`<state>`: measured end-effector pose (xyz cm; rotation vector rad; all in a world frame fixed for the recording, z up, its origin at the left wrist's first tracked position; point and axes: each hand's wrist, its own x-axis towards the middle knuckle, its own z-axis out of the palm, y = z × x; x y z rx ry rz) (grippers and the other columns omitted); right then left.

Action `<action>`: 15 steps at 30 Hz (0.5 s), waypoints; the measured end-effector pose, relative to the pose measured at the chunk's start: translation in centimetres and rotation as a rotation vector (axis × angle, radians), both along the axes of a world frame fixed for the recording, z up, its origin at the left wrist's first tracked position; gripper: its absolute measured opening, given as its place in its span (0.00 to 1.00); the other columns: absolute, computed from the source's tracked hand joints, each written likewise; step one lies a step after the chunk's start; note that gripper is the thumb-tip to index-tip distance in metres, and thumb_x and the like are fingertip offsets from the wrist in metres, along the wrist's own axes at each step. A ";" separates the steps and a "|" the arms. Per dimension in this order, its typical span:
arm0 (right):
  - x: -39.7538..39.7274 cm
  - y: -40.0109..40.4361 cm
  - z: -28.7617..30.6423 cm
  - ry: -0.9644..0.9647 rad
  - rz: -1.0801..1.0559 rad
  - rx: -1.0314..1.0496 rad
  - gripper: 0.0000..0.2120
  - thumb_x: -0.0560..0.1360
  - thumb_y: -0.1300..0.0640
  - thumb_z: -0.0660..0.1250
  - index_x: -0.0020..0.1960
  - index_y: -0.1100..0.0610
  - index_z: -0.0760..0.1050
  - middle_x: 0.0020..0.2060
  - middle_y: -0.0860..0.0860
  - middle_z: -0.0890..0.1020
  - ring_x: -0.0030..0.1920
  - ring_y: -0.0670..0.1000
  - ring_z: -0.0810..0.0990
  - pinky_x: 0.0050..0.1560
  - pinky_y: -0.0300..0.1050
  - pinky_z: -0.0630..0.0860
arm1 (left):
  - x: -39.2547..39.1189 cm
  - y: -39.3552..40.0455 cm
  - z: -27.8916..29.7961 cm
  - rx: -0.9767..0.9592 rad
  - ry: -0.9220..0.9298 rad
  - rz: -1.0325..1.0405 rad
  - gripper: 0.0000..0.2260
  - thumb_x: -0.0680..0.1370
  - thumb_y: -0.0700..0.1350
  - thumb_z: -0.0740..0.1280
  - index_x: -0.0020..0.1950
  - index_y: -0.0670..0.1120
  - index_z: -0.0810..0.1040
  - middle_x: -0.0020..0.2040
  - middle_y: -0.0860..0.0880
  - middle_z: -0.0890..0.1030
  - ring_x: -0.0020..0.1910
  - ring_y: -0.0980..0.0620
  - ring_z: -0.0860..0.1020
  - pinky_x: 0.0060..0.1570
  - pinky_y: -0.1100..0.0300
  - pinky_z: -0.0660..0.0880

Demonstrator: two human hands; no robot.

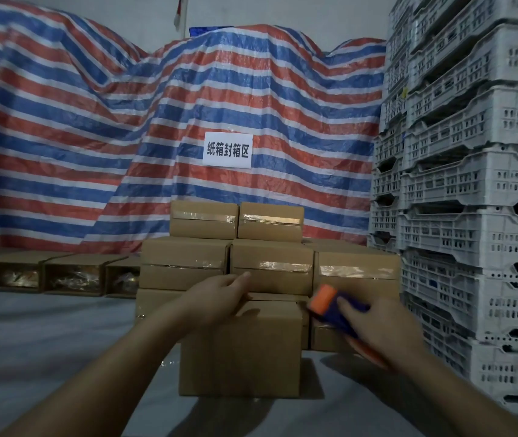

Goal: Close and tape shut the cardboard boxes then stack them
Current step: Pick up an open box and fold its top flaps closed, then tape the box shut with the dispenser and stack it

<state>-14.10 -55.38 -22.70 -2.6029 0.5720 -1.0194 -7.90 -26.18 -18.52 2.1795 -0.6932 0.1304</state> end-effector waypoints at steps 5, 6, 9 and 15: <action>0.9 2.7 9.0 -0.248 0.359 0.376 0.28 0.73 0.30 0.63 0.39 0.54 0.83 0.27 0.50 0.82 0.30 0.49 0.81 0.35 0.45 0.73 | 0.1 0.6 0.2 -0.199 0.029 0.005 0.17 0.83 0.56 0.55 0.53 0.50 0.80 0.51 0.48 0.82 0.53 0.51 0.80 0.61 0.52 0.73; 1.4 3.7 10.6 -0.243 0.433 0.459 0.29 0.73 0.30 0.64 0.41 0.57 0.83 0.30 0.52 0.84 0.33 0.52 0.83 0.38 0.47 0.77 | 0.2 0.7 0.4 -0.221 0.053 0.008 0.18 0.84 0.56 0.55 0.54 0.49 0.80 0.53 0.47 0.83 0.54 0.50 0.80 0.62 0.51 0.73; 3.2 6.6 13.3 -0.163 0.644 0.642 0.30 0.72 0.31 0.67 0.52 0.58 0.82 0.42 0.57 0.87 0.46 0.59 0.86 0.56 0.56 0.81 | 0.4 0.7 0.9 -0.334 0.176 0.012 0.22 0.84 0.56 0.51 0.56 0.46 0.80 0.54 0.46 0.83 0.55 0.50 0.80 0.64 0.51 0.72; 7.0 10.1 11.9 0.073 0.821 0.585 0.27 0.73 0.31 0.67 0.56 0.54 0.79 0.44 0.54 0.88 0.46 0.55 0.87 0.59 0.54 0.81 | 0.9 1.0 1.6 -0.611 0.368 0.013 0.29 0.85 0.57 0.45 0.54 0.40 0.81 0.50 0.43 0.85 0.52 0.49 0.82 0.59 0.54 0.72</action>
